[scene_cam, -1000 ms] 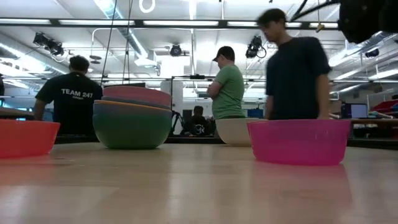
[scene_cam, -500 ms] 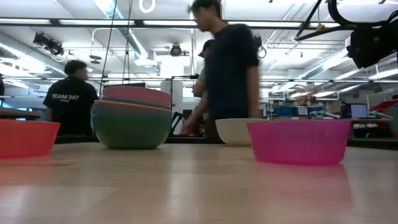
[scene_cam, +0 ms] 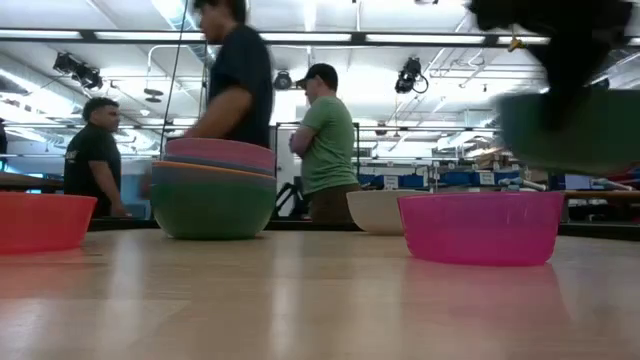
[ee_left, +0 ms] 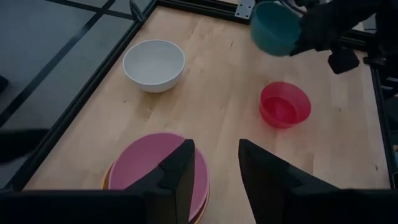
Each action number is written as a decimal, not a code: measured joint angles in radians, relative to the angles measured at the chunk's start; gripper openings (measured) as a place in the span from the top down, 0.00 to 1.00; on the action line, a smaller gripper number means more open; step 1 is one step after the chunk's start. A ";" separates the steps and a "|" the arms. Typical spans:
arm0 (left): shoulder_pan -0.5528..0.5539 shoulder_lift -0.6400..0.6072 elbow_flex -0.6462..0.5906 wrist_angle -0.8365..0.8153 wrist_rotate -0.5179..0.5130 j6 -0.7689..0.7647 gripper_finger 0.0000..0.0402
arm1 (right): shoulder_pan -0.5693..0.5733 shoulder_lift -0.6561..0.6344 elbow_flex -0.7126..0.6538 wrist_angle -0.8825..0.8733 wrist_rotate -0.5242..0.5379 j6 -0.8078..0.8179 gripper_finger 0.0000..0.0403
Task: Nest bowls inside each other
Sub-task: Stack the green bowl on top of the pink bowl
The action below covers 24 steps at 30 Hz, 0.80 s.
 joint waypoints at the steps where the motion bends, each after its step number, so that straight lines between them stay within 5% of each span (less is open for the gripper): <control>1: 0.000 0.000 0.000 0.000 0.000 0.001 0.67 | -0.024 0.000 0.025 0.025 0.048 -0.048 1.00; 5: 0.000 0.000 0.000 -0.024 0.000 0.003 0.67 | -0.135 -0.001 0.089 0.234 0.182 -0.299 1.00; 9: 0.000 0.000 0.000 -0.063 -0.007 -0.006 0.67 | -0.246 -0.001 0.112 0.563 0.204 -0.609 1.00; 17: 0.000 -0.034 0.000 -0.160 -0.036 -0.046 0.67 | -0.416 0.002 0.114 1.071 0.028 -1.015 1.00; 24: 0.000 -0.110 0.000 -0.145 -0.085 -0.057 0.67 | -0.498 0.003 0.114 1.249 -0.110 -1.147 1.00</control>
